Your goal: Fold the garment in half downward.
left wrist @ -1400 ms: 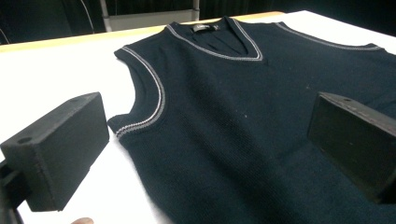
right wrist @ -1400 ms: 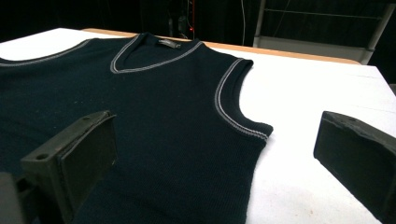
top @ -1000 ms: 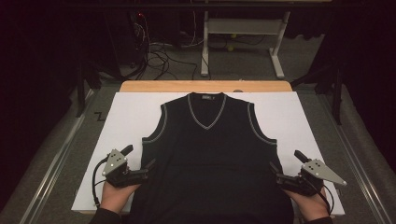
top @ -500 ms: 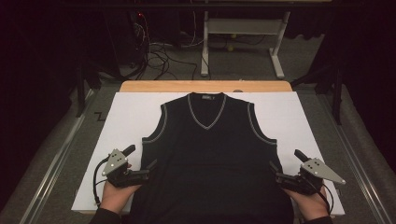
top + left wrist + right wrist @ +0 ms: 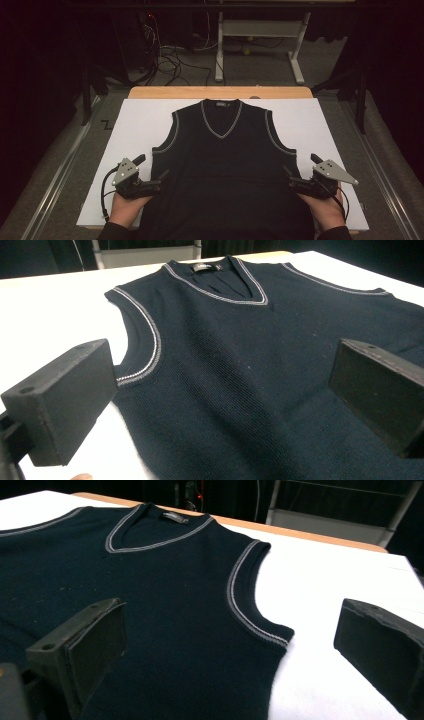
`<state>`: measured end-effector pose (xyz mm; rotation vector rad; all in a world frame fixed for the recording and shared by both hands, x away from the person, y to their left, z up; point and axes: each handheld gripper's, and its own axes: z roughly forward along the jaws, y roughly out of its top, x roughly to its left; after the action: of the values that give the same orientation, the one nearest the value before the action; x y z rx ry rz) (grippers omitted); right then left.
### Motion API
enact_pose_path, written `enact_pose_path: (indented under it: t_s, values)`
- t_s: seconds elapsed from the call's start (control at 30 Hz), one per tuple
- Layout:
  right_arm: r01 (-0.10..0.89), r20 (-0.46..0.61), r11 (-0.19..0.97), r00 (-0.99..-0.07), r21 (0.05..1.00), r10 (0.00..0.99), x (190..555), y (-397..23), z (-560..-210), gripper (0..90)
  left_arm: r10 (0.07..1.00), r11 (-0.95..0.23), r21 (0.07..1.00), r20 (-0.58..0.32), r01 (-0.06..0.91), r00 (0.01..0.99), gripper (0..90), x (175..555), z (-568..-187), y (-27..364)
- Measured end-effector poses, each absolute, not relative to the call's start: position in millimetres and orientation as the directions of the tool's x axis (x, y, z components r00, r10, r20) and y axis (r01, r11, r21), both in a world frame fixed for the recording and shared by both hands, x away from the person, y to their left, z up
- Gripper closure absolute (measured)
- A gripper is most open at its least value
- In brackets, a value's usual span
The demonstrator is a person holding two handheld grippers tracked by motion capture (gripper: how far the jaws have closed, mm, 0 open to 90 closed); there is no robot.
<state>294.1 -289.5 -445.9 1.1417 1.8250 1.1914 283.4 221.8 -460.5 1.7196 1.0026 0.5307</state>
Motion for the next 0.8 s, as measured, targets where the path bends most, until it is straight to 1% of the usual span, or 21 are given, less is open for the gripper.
enact_pose_path:
  t_s: [0.13, 0.3, 0.47, 0.5, 0.7, 0.77, 0.8]
  values:
    - [0.327, -0.031, 0.172, -0.394, 0.929, 0.919, 302.8, -287.9, -444.4, 0.9, 0.824, -0.119, 0.92, -0.119, 0.374, 0.553, 0.0, 285.4, -461.0, 222.3]
    - [0.337, -0.037, 0.179, -0.388, 0.924, 0.921, 312.0, -283.9, -442.9, 0.7, 0.825, -0.118, 0.913, -0.129, 0.391, 0.55, 0.0, 289.0, -462.4, 221.5]
    - [0.364, -0.046, 0.188, -0.365, 0.912, 0.93, 326.6, -281.3, -443.1, 0.8, 0.837, -0.094, 0.902, -0.158, 0.422, 0.524, 0.0, 292.2, -463.4, 222.8]
    - [0.392, -0.043, 0.195, -0.365, 0.899, 0.93, 329.8, -281.4, -445.6, 0.8, 0.835, -0.093, 0.898, -0.165, 0.43, 0.525, 0.5, 292.4, -463.3, 223.0]
    - [0.43, -0.048, 0.218, -0.371, 0.876, 0.927, 329.1, -284.2, -449.7, 2.1, 0.85, -0.12, 0.885, -0.143, 0.451, 0.507, 0.5, 295.7, -463.0, 222.8]
    - [0.45, -0.052, 0.226, -0.368, 0.864, 0.929, 328.8, -286.4, -451.7, 2.3, 0.864, -0.155, 0.873, -0.107, 0.463, 0.492, 0.5, 296.4, -463.2, 221.2]
    - [0.474, -0.043, 0.228, -0.368, 0.85, 0.929, 329.2, -289.6, -453.6, 3.5, 0.865, -0.164, 0.867, -0.104, 0.471, 0.491, 0.5, 296.6, -463.6, 221.0]
